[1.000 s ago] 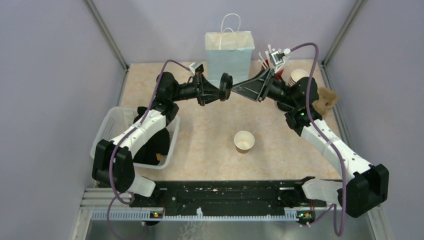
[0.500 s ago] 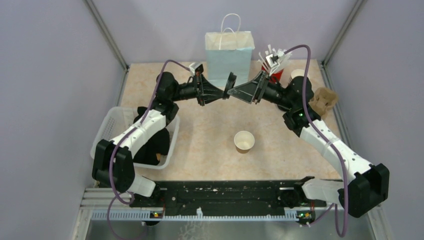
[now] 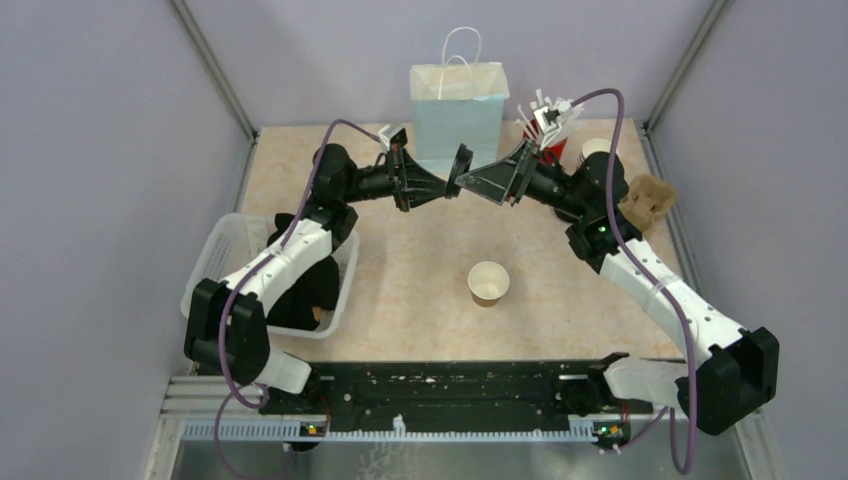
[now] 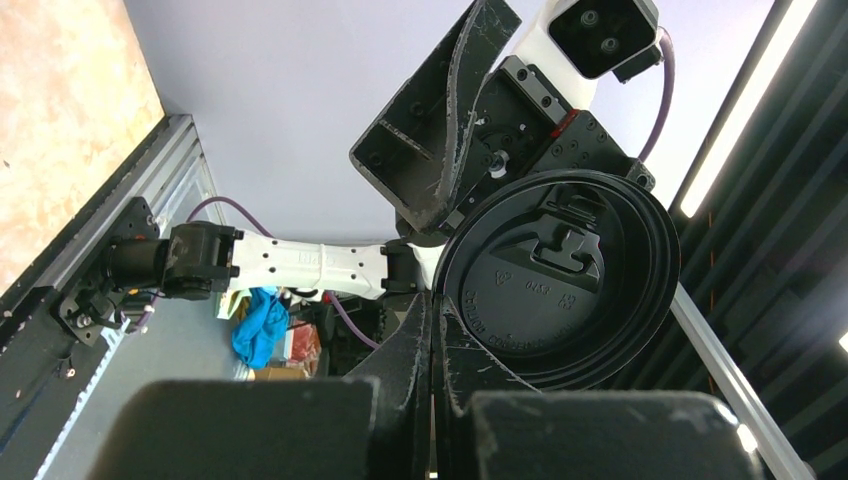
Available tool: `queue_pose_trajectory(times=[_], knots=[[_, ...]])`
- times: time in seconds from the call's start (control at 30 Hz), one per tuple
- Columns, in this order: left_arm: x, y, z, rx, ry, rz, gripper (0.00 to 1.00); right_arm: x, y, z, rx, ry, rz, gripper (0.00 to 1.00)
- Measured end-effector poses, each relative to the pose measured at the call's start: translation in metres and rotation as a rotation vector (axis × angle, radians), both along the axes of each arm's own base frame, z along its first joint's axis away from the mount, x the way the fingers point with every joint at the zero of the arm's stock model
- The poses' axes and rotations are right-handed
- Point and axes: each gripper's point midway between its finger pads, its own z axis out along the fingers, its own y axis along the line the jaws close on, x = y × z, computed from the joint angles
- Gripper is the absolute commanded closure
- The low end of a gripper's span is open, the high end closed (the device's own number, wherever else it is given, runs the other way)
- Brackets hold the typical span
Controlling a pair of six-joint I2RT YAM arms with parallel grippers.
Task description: Pack the takeout coffee
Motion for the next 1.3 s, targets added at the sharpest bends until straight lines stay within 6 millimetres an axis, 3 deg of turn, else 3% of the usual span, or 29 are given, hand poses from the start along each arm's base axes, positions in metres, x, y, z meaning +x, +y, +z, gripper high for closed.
queue_pose_trajectory(times=[0.43, 1.03, 1.2, 1.3], knots=[[0.0, 0.0, -0.008, 0.009, 0.018, 0.001, 1.0, 0.0, 0.0, 0.001, 0.004, 0.008, 0.001, 0.19], [0.0, 0.0, -0.012, 0.012, 0.025, 0.001, 1.0, 0.001, 0.0, -0.002, -0.002, 0.022, -0.003, 0.26], [0.001, 0.0, -0.016, 0.028, 0.03, 0.006, 0.68, 0.003, 0.0, -0.005, -0.008, 0.033, -0.012, 0.26], [0.003, 0.002, -0.025, 0.056, 0.031, 0.016, 0.55, 0.006, -0.001, -0.008, -0.018, 0.051, -0.029, 0.28]])
